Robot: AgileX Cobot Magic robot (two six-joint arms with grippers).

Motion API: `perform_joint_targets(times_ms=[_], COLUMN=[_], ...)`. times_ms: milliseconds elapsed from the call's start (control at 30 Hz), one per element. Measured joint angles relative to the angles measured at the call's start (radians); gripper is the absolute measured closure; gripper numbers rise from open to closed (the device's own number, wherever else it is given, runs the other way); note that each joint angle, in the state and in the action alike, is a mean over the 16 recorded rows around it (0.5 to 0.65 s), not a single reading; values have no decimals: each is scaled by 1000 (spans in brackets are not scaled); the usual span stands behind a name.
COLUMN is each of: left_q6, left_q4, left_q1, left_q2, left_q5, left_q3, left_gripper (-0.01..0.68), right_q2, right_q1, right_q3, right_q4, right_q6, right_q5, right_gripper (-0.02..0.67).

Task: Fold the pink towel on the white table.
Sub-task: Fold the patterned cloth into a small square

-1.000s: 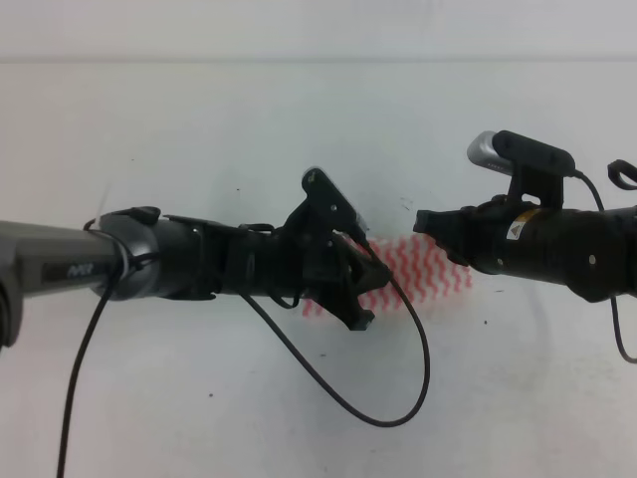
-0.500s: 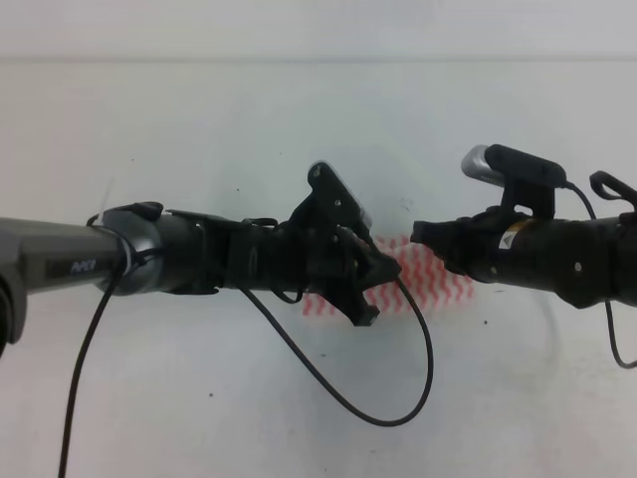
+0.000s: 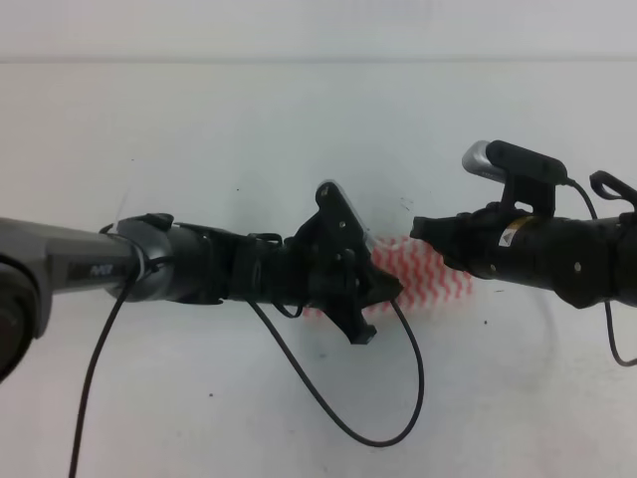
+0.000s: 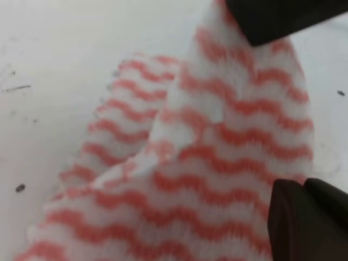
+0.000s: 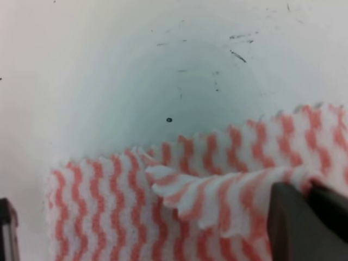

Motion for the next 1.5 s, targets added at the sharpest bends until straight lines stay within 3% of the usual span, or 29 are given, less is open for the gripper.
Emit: perform_joint_targets(times_ms=[867,1500], left_q6=[21,66], left_q4=[1,1], left_q1=[-16,-16], left_q2=[103,120], left_q5=[-29,-46], left_q3=[-152,-176], left_gripper=[677,677], right_q2=[5,5], right_q1=[0,0], right_q3=[0,0], right_q4=[0,0], right_q6=[0,0], right_q5=[0,-1], right_gripper=[665,660])
